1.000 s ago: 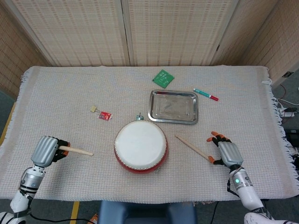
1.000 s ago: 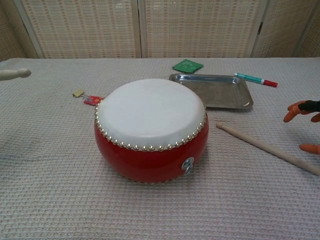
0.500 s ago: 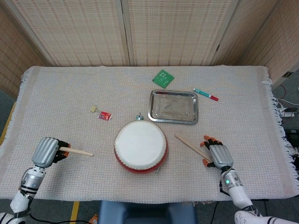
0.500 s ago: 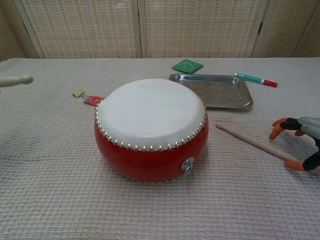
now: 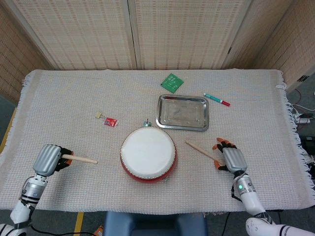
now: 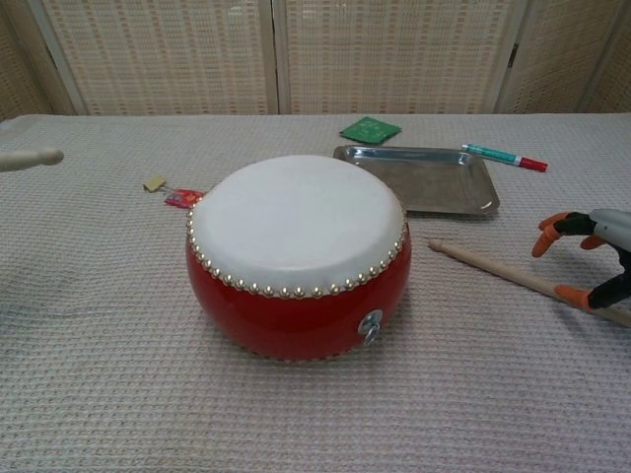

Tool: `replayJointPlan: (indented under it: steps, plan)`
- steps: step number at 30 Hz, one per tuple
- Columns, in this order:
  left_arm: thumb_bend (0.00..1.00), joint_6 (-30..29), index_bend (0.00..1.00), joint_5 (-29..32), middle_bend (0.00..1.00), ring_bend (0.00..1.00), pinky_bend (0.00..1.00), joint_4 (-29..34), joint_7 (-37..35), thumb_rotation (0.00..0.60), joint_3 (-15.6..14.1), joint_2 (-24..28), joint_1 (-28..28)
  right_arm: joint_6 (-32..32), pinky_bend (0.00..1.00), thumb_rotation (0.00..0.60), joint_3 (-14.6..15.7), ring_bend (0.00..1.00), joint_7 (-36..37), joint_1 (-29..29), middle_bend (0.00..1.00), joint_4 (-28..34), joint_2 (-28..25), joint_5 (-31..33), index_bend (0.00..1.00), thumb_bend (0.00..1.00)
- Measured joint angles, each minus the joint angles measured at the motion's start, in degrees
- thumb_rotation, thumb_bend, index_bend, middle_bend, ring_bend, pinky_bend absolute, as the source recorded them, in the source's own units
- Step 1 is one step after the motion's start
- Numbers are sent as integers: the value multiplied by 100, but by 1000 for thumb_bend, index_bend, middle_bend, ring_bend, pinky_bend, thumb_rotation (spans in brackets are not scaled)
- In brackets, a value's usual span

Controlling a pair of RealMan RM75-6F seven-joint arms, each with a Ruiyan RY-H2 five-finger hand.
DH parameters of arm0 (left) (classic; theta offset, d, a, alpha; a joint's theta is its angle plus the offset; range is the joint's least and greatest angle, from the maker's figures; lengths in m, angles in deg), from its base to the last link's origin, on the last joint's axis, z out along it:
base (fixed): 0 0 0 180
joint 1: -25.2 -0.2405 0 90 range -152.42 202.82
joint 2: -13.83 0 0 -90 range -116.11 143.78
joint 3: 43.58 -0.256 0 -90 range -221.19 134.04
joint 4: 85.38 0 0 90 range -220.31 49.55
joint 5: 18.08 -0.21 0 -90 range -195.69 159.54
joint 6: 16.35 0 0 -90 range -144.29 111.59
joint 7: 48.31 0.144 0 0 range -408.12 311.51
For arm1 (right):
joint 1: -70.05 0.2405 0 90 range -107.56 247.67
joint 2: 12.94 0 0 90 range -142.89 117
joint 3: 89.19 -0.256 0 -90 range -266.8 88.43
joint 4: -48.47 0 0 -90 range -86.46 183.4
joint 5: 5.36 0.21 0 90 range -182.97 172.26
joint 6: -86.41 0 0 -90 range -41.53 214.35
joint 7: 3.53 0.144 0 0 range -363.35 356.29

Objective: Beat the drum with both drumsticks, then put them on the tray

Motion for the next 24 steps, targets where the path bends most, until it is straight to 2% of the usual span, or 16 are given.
replayJointPlan:
  steps: [7,16,24]
  plan:
    - [747,6,1000,11,1000,1000,1000,-5,-26,600,-7,20,-9,247,187,600,-236,0,-74,400,94,-258,337,47,361,320]
    - [738,23,1000,54,1000,1000,1000,-106,-152,600,-27,26,-47,351,187,600,-265,0,-276,618,96,-805,812,162,401,320]
    - [733,77,1000,85,1000,1000,1000,-160,-237,600,-27,22,-44,380,187,600,-271,0,-163,697,113,-1147,1073,140,459,336]
